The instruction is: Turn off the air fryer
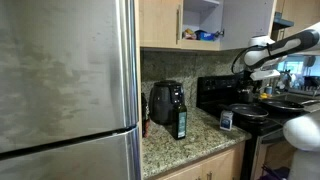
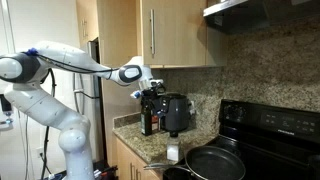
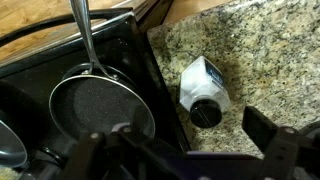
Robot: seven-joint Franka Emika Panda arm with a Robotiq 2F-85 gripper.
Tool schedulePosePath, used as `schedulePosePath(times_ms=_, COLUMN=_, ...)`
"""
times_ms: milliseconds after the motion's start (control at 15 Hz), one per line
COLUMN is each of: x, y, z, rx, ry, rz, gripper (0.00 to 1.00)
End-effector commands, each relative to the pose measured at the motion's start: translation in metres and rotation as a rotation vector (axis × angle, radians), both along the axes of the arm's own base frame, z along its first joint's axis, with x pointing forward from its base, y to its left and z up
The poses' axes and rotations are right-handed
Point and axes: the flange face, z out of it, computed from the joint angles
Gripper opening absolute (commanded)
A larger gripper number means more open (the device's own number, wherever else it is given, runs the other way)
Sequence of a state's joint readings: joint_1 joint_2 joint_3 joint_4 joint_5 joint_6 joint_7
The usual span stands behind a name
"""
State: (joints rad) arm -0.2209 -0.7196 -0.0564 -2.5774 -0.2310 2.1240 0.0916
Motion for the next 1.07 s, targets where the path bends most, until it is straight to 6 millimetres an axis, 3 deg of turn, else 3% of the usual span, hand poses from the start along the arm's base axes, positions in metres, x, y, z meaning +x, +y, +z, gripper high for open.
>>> schedulePosePath(times_ms=0, x=0.000, y=0.000, z=0.001, rx=0.000, ry=0.001, rz=0.000, gripper=1.00)
schedulePosePath(times_ms=200, x=0.000, y=0.001, z=0.000, rx=0.043, ry=0.018, rz=0.076, gripper=1.00)
schedulePosePath(times_ms=600, x=0.005, y=0.017, z=0.001, rx=0.364, ry=-0.108, rz=0.174, gripper=1.00)
schedulePosePath(times_ms=667, x=0.006, y=0.020, z=0.001, rx=0.289, ry=-0.070, rz=0.140, gripper=1.00)
schedulePosePath(times_ms=1000, x=0.005, y=0.021, z=0.002, rx=0.358, ry=-0.061, rz=0.200, gripper=1.00)
